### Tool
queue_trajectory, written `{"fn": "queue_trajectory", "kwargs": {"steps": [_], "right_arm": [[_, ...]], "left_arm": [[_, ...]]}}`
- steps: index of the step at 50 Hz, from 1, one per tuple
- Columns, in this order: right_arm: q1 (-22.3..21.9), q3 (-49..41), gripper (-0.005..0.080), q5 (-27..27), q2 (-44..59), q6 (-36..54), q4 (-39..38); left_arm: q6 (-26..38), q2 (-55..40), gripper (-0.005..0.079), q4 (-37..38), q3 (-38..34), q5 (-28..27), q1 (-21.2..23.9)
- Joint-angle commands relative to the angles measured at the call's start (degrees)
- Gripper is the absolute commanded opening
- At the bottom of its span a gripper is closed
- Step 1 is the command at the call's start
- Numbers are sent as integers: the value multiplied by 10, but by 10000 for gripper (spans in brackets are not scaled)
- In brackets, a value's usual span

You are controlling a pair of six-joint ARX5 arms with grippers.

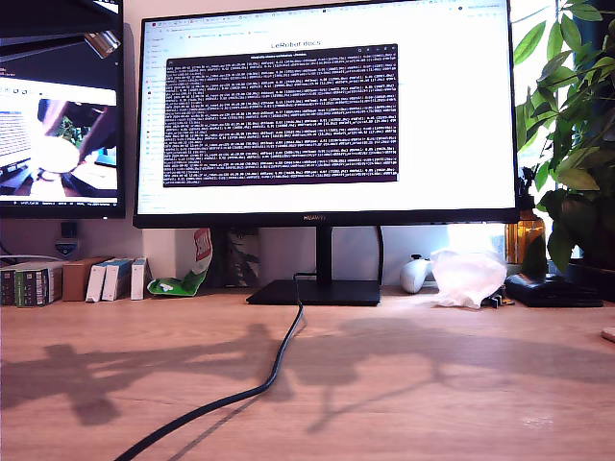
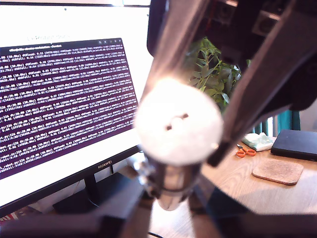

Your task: Pick the metallic laser pointer with your right arm, pass it to your left arm, then place it down to the left side of the table

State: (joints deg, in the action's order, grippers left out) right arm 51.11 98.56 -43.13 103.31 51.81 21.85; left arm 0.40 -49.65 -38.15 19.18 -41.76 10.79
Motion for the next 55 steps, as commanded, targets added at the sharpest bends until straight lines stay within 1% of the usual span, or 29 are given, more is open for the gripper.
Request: {"fn": "queue_trajectory", "kwargs": {"steps": [1,6,13,16,24,26,35,39,42,47,51,53,55], "right_arm": [[2,13,-11,-3,2,-9,-10],[2,13,-11,-2,2,-9,-14],[2,13,-8,-2,2,-9,-18],[2,13,18,-2,2,-9,-19],[3,13,213,-2,2,-9,-16],[3,13,235,-2,2,-9,-16],[6,13,241,3,0,-10,-11],[6,13,270,3,-3,-10,-10],[6,13,273,8,-7,-11,-6],[6,13,273,37,-17,-10,13],[4,13,266,68,-24,-11,45],[1,13,250,87,-29,-11,64],[-3,13,212,111,-31,-16,83]], "left_arm": [[0,-3,71,-5,5,-2,4],[0,-3,-25,-4,5,-2,4],[0,-3,-22,-3,5,-2,4],[0,-3,-22,-4,5,-2,4],[1,-2,-22,-13,5,-2,4],[1,-2,-22,-16,5,-2,4],[1,-2,-22,-27,10,2,3],[6,-2,-22,-22,11,5,1],[16,-2,-22,-16,11,9,-2],[42,-2,-22,-1,12,11,-14],[64,-2,-22,18,12,21,-26],[76,-2,-22,27,12,24,-35],[86,-2,-22,33,12,24,-43]]}}
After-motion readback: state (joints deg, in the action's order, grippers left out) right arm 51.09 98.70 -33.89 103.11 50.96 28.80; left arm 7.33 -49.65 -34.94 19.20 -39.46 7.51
